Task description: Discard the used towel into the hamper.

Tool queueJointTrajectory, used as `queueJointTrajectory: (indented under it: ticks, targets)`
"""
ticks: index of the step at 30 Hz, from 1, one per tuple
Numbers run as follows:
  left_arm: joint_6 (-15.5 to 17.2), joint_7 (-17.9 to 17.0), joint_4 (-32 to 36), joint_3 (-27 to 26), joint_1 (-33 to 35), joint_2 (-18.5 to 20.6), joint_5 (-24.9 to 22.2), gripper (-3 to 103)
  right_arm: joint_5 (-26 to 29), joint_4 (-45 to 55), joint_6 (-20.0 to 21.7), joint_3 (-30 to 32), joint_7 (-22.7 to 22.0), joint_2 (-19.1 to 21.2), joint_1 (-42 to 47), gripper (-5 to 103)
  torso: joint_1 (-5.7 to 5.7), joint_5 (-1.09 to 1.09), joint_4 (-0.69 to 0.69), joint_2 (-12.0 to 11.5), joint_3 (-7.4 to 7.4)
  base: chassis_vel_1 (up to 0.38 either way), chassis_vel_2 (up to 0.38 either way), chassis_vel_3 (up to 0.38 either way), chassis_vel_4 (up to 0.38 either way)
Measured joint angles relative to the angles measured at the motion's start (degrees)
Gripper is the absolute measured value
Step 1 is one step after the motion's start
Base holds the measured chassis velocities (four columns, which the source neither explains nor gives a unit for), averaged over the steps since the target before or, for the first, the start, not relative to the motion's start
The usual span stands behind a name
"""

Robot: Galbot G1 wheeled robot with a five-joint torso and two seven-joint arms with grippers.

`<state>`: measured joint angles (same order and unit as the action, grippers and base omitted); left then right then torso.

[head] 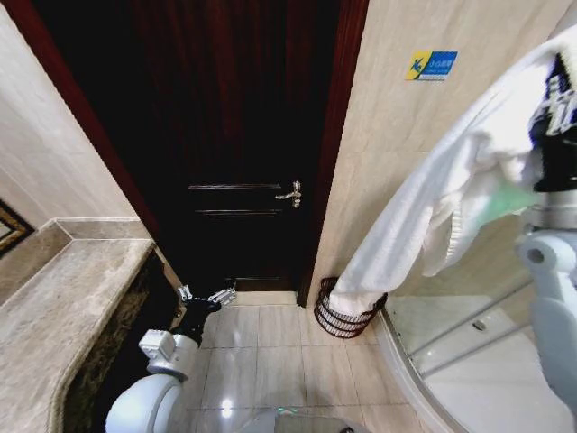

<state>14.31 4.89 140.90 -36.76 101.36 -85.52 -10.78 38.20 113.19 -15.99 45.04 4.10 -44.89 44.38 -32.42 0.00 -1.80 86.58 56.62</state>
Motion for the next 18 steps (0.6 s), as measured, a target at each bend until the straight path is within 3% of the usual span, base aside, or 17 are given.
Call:
queueJointTrajectory:
  ticks: [18]
  targets:
    - [0.0, 0.0, 0.0, 0.0, 0.0, 0.0, 0.0, 100, -2.3, -8.5, -1.3, -8.3, 0.6, 0.2, -11.4, 10, 0.02, 0.00, 0.02, 0.0, 0.00, 0.000, 0.000, 0.000, 0.000]
